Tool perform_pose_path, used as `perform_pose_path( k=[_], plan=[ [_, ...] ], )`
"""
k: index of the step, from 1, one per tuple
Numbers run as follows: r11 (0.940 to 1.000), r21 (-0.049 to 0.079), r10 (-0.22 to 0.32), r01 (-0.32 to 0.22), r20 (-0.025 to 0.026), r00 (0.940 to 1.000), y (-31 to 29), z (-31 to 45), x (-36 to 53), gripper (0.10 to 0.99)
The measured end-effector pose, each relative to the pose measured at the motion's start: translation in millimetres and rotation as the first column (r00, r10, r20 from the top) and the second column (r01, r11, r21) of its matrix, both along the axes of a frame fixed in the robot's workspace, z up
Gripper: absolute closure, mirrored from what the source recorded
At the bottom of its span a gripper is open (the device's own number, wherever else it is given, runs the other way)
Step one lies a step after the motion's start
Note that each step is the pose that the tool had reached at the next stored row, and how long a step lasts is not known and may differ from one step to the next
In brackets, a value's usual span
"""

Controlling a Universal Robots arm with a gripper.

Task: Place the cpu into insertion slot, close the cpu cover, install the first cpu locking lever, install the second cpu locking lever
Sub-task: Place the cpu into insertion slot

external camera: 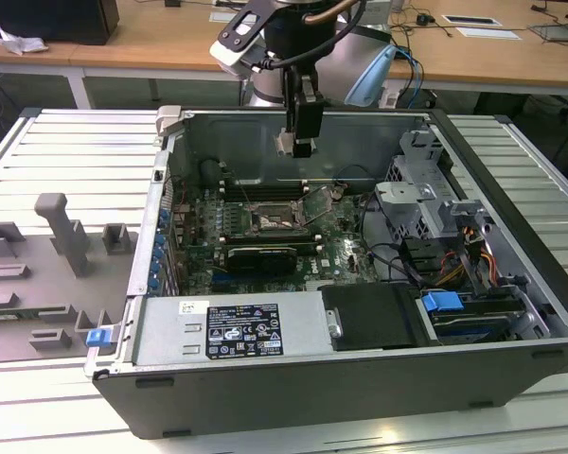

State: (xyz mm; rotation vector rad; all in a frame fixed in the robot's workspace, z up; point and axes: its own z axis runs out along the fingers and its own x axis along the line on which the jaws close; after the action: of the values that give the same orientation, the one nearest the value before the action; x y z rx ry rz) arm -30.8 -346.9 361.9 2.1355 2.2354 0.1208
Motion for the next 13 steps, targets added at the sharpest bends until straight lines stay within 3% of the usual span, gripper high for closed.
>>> perform_pose_path(
  k=[13],
  plan=[
    [0.9992,0.0,-0.041,0.041,0.0001,0.9992,0.0,-0.7,0.0,0.549]
  ],
)
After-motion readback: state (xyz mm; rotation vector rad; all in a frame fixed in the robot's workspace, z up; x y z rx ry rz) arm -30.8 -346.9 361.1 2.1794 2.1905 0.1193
